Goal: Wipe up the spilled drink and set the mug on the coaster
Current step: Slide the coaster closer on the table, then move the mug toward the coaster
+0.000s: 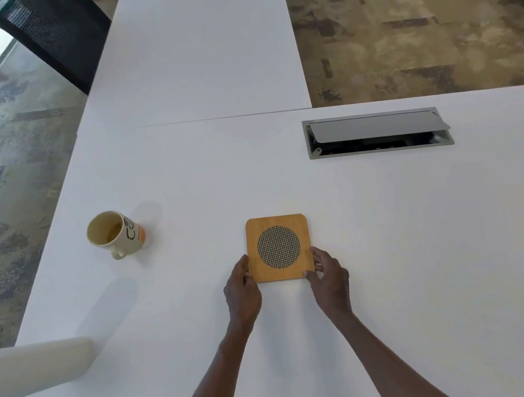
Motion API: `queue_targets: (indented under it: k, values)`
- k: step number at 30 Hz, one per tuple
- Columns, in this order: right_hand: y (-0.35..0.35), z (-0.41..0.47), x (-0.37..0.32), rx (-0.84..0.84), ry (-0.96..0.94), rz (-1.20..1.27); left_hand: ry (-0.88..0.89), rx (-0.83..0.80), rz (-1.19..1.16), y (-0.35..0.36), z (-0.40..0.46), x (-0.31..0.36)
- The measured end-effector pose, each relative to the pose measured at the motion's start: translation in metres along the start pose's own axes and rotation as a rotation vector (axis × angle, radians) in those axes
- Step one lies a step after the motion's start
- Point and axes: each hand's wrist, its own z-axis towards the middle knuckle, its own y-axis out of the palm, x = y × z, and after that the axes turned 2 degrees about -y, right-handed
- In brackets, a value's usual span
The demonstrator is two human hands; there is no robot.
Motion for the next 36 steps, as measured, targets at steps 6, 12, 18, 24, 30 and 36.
queue_targets:
  k: [6,12,18,24,30,36]
  values:
    - [0.001,0.001,0.003,-0.023,-0.008,-0.015,0.019,-0.007,0.014,-0.001,0.0,-0.004]
    - [0.002,0.001,0.003,-0.02,-0.005,-0.03,0.08,-0.019,0.125,-0.001,0.001,-0.007]
    - [0.001,0.003,0.0,-0.016,-0.004,-0.039,0.267,-0.089,0.41,-0.002,-0.001,-0.013]
    - [-0.002,0.002,-0.006,-0.053,0.011,-0.075,0.302,-0.171,0.544,-0.005,-0.001,-0.007]
    - [-0.009,0.007,-0.019,-0.042,-0.006,-0.098,0.146,-0.195,0.376,-0.032,-0.002,0.001]
    - [-0.004,0.016,-0.052,0.01,-0.071,-0.131,0.041,0.26,0.063,-0.091,0.018,0.013]
